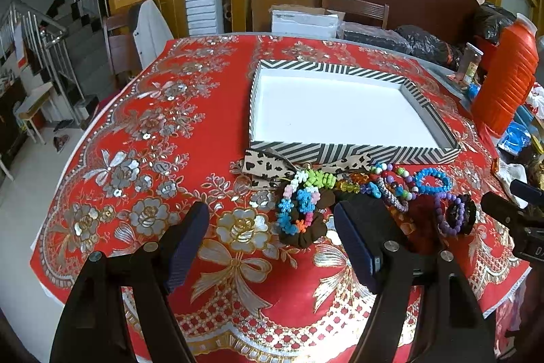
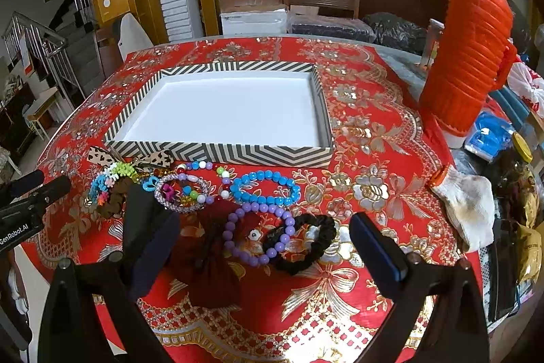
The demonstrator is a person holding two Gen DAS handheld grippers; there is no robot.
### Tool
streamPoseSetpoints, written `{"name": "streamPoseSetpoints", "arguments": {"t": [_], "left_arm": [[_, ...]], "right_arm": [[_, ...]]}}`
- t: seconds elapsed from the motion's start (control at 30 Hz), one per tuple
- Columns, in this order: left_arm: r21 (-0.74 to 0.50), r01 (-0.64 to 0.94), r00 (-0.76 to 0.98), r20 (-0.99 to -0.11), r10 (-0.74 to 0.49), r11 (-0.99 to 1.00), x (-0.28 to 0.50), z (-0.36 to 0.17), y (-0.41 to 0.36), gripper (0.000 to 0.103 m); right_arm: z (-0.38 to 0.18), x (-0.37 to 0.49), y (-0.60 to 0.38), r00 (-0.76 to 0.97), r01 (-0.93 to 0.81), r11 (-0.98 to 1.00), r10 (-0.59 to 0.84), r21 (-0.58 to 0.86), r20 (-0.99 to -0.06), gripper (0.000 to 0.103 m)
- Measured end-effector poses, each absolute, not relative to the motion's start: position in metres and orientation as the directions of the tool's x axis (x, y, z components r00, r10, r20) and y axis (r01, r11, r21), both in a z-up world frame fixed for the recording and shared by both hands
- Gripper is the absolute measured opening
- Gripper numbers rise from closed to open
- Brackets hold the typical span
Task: Organize jewelry
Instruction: 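Grasp the multicolour beaded bracelet with the left tool while the right tool grasps the blue bead bracelet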
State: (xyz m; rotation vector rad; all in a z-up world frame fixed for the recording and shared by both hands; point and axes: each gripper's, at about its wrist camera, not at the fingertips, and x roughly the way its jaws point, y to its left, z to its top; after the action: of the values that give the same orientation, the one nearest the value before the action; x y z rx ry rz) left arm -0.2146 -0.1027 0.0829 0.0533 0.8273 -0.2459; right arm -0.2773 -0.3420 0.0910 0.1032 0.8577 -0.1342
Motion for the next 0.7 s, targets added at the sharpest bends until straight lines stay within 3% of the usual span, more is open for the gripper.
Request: {"name": "streamPoseSetpoints", "arguments": {"t": [0.43,0.7], "left_arm": [[-0.16,0.27,0.573,-0.765,-0.293,0.949,-0.205,0.069,-0.078,0.063],[-0.186,0.328,0.532,-0.774,-0.344,0.926,-0.187,0.062,-0.097,0.06]], "right_arm": [[0.081,-0.274,-0.349,0.634,0.149,0.987,-0.049,0.06,-0.772,0.101],[0.069,-0.265,-0.371,0.619,0.157,0.985,-0.038,0.077,-0.784,0.086]]}}
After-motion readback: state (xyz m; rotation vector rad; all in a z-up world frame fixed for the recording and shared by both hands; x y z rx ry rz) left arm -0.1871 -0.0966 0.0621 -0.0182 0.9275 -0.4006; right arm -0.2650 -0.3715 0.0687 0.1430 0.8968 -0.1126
